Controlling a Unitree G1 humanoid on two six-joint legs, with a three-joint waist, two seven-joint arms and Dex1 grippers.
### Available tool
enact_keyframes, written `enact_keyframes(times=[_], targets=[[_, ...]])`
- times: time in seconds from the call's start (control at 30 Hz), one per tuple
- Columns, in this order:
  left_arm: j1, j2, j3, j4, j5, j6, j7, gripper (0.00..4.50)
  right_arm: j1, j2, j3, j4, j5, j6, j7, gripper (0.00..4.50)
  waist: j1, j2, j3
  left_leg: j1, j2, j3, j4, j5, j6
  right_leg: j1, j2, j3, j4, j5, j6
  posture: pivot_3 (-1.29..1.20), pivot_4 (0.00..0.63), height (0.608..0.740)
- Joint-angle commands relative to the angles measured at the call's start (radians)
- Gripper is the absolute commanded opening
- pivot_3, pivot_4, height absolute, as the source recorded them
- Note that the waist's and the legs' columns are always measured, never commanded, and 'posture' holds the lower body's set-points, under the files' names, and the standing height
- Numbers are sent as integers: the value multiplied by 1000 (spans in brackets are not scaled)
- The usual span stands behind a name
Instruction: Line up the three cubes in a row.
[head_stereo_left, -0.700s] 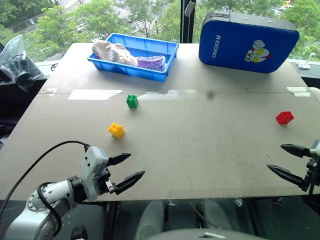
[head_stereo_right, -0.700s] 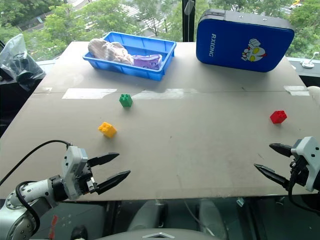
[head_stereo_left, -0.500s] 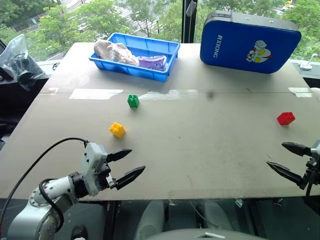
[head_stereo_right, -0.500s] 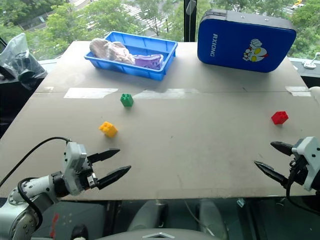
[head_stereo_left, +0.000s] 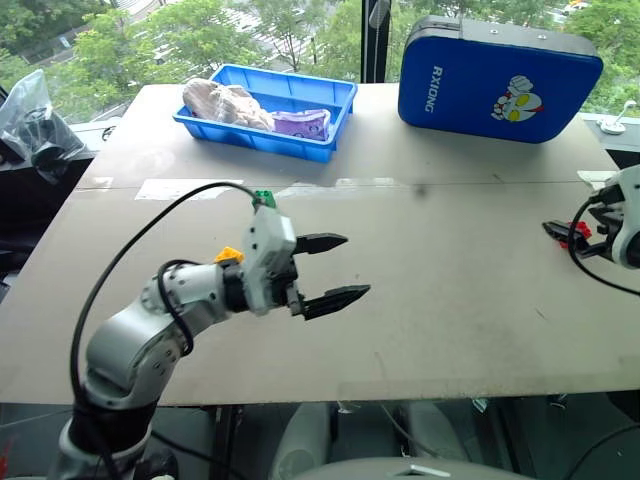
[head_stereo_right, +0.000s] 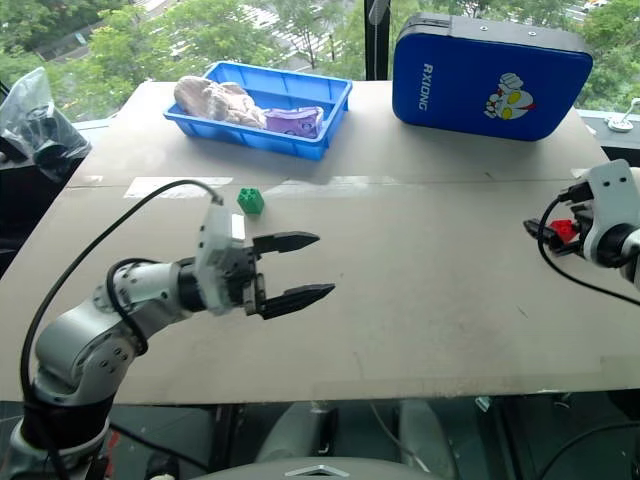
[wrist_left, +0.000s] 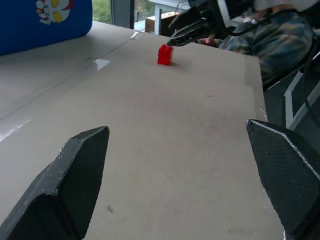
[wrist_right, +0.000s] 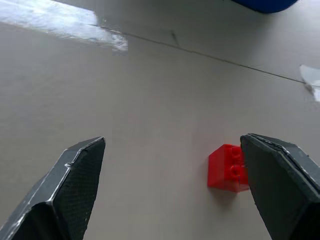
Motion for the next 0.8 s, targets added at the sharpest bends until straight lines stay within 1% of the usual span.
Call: enact_keyframes(times=[0.03, 0.1, 0.2, 0.27, 0.4, 0.63, 0.8], targets=[[-79, -20, -32, 5, -33, 33, 7, 4483, -105, -30, 75, 166, -54, 15, 1, 4472, 0, 0, 0, -3, 0, 0, 0, 0, 0, -3, 0, 0, 0, 0, 0, 0, 150, 740], [-112, -25, -47, 14, -34, 46, 3, 4483, -165, -40, 126, 268, -86, -16, 21, 4472, -2, 0, 0, -15, 1, 1, 1, 3, -4, -13, 0, 0, 0, 0, 0, 0, 150, 740], [-145, -44, -73, 44, -10, 27, -8, 4483, -235, -46, 186, 392, -117, -32, 55, 4472, -3, 0, 0, -15, 1, 4, 0, 3, -5, -14, -1, 1, -1, 0, 0, 0, 150, 740], [-159, -59, -98, 64, 25, -4, -16, 4483, -259, -53, 231, 435, -135, -43, 95, 4472, -2, 0, 0, -15, 1, 5, 0, 3, -4, -14, -1, 1, -2, 0, 1, 0, 150, 740], [-161, -87, -110, 69, 38, -20, -5, 4483, -268, -62, 264, 435, -146, -43, 137, 4472, -2, 0, 0, -15, 1, 4, 1, 3, -4, -14, -1, 1, 0, 0, 1, 0, 150, 740], [-134, -96, -101, 29, 20, 1, 31, 4483, -252, -63, 237, 413, -157, 8, 112, 4472, -2, 0, 0, -13, 1, 4, 3, 3, -4, -13, -1, 1, 4, 0, 1, 0, 150, 740], [-138, -96, -96, 32, 15, 6, 42, 4483, -253, -49, 230, 410, -180, 19, 65, 4472, -2, 0, 0, -13, 1, 4, 3, 3, -4, -13, -1, 1, 4, 0, 1, 0, 150, 740]])
